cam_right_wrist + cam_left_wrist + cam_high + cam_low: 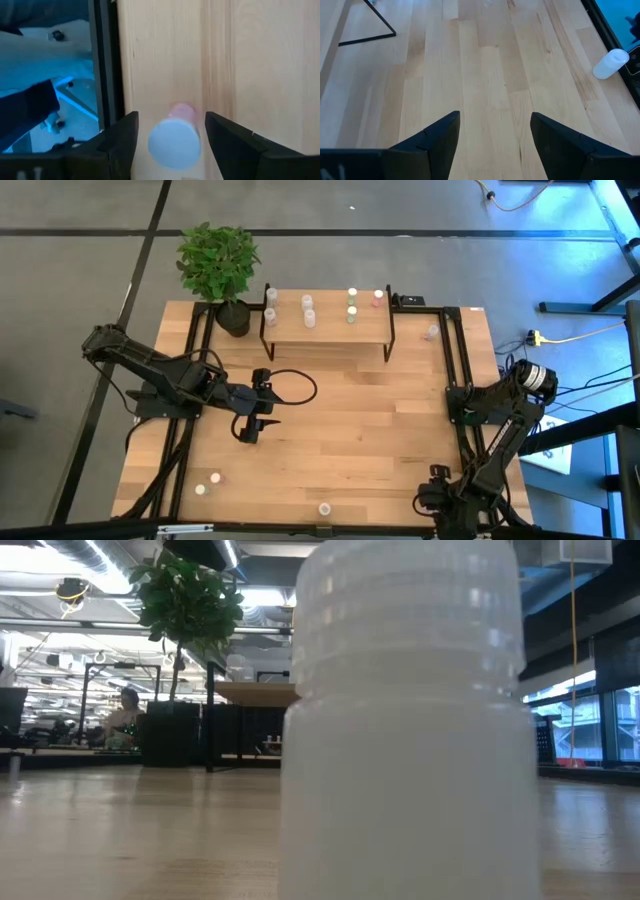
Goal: Pick and place medicine bottles onto shelf by color
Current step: Put the right red pill bottle on the shelf aligned with the other red pill bottle
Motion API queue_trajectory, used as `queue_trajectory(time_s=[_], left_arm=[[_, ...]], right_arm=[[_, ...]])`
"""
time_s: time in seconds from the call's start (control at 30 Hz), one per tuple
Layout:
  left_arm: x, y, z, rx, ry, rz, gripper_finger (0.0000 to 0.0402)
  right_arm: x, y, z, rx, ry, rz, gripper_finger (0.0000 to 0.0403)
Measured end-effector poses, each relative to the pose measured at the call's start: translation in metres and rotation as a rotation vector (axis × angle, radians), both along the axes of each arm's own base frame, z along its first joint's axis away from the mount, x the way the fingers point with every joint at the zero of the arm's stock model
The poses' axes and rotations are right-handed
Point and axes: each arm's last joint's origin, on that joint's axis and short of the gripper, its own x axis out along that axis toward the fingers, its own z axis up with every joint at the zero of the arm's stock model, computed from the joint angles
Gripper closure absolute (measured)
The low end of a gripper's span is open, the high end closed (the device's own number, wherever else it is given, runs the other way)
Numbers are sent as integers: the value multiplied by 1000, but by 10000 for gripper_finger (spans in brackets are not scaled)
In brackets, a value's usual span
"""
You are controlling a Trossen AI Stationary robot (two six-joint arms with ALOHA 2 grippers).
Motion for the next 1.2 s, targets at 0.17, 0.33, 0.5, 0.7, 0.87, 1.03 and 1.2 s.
queue_trajectory(time_s=[0.17,0.33,0.5,0.7,0.87,1.03,1.2], left_arm=[[0,0,0,0,0,0,165],[0,0,0,0,0,0,165],[0,0,0,0,0,0,165],[0,0,0,0,0,0,165],[0,0,0,0,0,0,165],[0,0,0,0,0,0,165],[0,0,0,0,-1,0,165]], right_arm=[[0,0,0,4,-8,-17,189],[0,0,0,3,-7,-18,233],[1,0,0,-4,-20,-27,273],[8,-6,0,-47,-55,-72,293],[23,-16,-1,-62,-49,-129,290],[42,-28,2,-72,-57,-168,292],[62,-40,17,-69,-92,-158,290]])
